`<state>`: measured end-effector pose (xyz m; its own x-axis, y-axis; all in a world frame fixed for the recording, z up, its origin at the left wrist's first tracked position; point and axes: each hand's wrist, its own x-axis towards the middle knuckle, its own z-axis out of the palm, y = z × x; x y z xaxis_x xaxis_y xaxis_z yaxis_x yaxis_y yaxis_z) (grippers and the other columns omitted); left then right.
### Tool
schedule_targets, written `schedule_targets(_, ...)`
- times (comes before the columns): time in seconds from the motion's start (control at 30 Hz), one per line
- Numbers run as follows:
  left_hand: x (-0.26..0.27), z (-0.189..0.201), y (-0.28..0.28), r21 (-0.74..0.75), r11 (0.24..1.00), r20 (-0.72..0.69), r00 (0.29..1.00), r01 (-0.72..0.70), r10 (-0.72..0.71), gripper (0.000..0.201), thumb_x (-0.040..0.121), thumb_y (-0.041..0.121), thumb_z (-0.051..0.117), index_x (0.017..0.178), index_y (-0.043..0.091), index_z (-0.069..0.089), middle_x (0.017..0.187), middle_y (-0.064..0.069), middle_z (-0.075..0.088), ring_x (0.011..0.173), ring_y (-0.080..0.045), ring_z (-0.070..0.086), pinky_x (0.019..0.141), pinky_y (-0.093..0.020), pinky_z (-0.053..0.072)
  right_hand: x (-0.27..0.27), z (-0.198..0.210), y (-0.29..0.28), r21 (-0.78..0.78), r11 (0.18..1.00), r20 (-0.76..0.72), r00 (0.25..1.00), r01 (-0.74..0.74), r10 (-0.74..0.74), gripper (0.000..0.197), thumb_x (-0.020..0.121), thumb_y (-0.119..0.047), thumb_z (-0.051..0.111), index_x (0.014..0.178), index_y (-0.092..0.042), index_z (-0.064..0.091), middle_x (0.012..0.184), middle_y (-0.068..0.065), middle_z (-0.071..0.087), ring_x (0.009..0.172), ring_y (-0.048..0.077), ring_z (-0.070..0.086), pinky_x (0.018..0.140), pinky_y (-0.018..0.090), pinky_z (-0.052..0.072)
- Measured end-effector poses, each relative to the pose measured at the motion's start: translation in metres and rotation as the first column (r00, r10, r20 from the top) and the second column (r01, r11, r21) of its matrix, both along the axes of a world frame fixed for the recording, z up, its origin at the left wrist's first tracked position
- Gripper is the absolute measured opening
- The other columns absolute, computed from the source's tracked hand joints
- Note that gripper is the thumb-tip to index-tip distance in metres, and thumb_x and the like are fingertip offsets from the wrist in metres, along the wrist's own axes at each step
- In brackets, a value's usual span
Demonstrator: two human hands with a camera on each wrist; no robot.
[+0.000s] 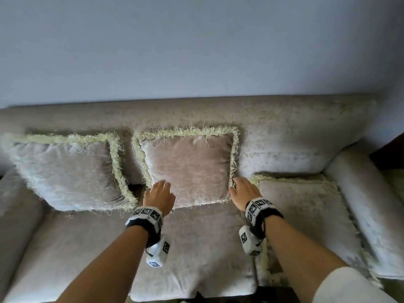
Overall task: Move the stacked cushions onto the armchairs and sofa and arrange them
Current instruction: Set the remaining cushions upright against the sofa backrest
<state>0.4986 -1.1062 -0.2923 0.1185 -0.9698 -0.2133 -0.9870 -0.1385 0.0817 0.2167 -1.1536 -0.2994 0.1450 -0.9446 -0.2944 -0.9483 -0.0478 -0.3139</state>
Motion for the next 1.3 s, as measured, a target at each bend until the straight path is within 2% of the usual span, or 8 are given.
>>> schedule_targets(0.23, -0.043, 0.029, 0.019, 0.114, 0.993, 0.092, 0.996, -0.025, 0.015, 0.041, 0.094, 0.041, 0.036, 0.121, 0.017, 0.054, 0.124, -0.002, 0.057, 0.109, -0.023, 0.057, 0.092, -0.043, 0.040, -0.022, 0.033, 0.020, -0.063, 0.993, -0.022, 0.994, -0.104, 0.103, 0.031, 0.098, -0.036, 0.041, 0.119, -0.017, 0.053, 0.121, 0.005, 0.059, 0.099, 0.025, 0.062, 0.086, 0.039, 0.050)
schedule_targets(0.43, -0.099, 0.039, 0.031, 0.119, 0.992, 0.068, 0.997, 0.035, -0.044, 0.038, 0.093, 0.038, 0.038, 0.121, 0.017, 0.054, 0.123, -0.003, 0.057, 0.110, -0.023, 0.056, 0.094, -0.043, 0.038, -0.086, 0.046, 0.043, -0.003, 0.999, -0.032, 0.999, -0.043, 0.043, 0.026, 0.097, -0.031, 0.041, 0.110, -0.014, 0.056, 0.113, 0.007, 0.059, 0.097, 0.024, 0.060, 0.089, 0.042, 0.049)
schedule_targets(0.67, -0.183, 0.047, 0.038, 0.112, 0.987, 0.063, 0.991, 0.113, -0.120, 0.038, 0.093, 0.038, 0.040, 0.121, 0.015, 0.054, 0.125, -0.005, 0.056, 0.111, -0.025, 0.055, 0.096, -0.044, 0.038, -0.175, 0.051, 0.069, 0.020, 1.000, -0.057, 0.998, 0.010, -0.009, 0.033, 0.099, -0.029, 0.041, 0.125, -0.012, 0.054, 0.128, 0.010, 0.054, 0.112, 0.028, 0.056, 0.098, 0.041, 0.043)
schedule_targets(0.77, -0.223, 0.050, 0.041, 0.096, 0.985, 0.058, 0.987, 0.145, -0.151, 0.038, 0.094, 0.038, 0.041, 0.122, 0.015, 0.053, 0.127, -0.006, 0.056, 0.113, -0.026, 0.055, 0.096, -0.045, 0.037, -0.214, 0.054, 0.076, 0.031, 0.999, -0.064, 0.998, 0.027, -0.025, 0.034, 0.098, -0.029, 0.040, 0.125, -0.012, 0.053, 0.130, 0.011, 0.053, 0.113, 0.029, 0.055, 0.097, 0.040, 0.043)
schedule_targets(0.97, -0.293, 0.048, 0.057, 0.031, 0.972, 0.000, 0.972, 0.233, -0.233, 0.031, 0.095, 0.037, 0.043, 0.112, 0.014, 0.056, 0.118, -0.007, 0.058, 0.107, -0.026, 0.057, 0.095, -0.047, 0.039, -0.283, 0.052, 0.098, 0.021, 0.995, -0.104, 0.990, 0.093, -0.090, 0.035, 0.099, -0.029, 0.039, 0.124, -0.011, 0.054, 0.129, 0.012, 0.053, 0.113, 0.031, 0.055, 0.096, 0.042, 0.044)
schedule_targets(1.07, -0.315, 0.048, 0.059, 0.042, 0.961, -0.002, 0.962, 0.273, -0.273, 0.032, 0.095, 0.036, 0.044, 0.115, 0.014, 0.055, 0.119, -0.006, 0.060, 0.108, -0.024, 0.057, 0.097, -0.047, 0.039, -0.311, 0.054, 0.119, 0.004, 0.988, -0.097, 0.984, 0.151, -0.150, 0.033, 0.098, -0.030, 0.039, 0.121, -0.013, 0.055, 0.126, 0.011, 0.055, 0.109, 0.031, 0.057, 0.093, 0.041, 0.045)
schedule_targets(1.2, -0.341, 0.043, 0.058, 0.038, 0.924, 0.001, 0.924, 0.381, -0.381, 0.037, 0.093, 0.036, 0.045, 0.121, 0.014, 0.054, 0.124, -0.007, 0.058, 0.106, -0.025, 0.060, 0.094, -0.048, 0.045, -0.344, 0.057, 0.149, -0.012, 0.961, -0.111, 0.955, 0.276, -0.275, 0.031, 0.096, -0.030, 0.044, 0.119, -0.014, 0.057, 0.127, 0.011, 0.056, 0.110, 0.034, 0.057, 0.093, 0.042, 0.047)
schedule_targets(1.3, -0.359, 0.035, 0.066, 0.078, 0.875, 0.004, 0.877, 0.478, -0.480, 0.037, 0.091, 0.036, 0.046, 0.118, 0.014, 0.055, 0.126, -0.009, 0.057, 0.108, -0.028, 0.058, 0.093, -0.049, 0.047, -0.360, 0.053, 0.184, 0.003, 0.935, -0.126, 0.927, 0.355, -0.352, 0.026, 0.094, -0.031, 0.049, 0.112, -0.017, 0.060, 0.124, 0.007, 0.058, 0.102, 0.032, 0.059, 0.086, 0.041, 0.051)
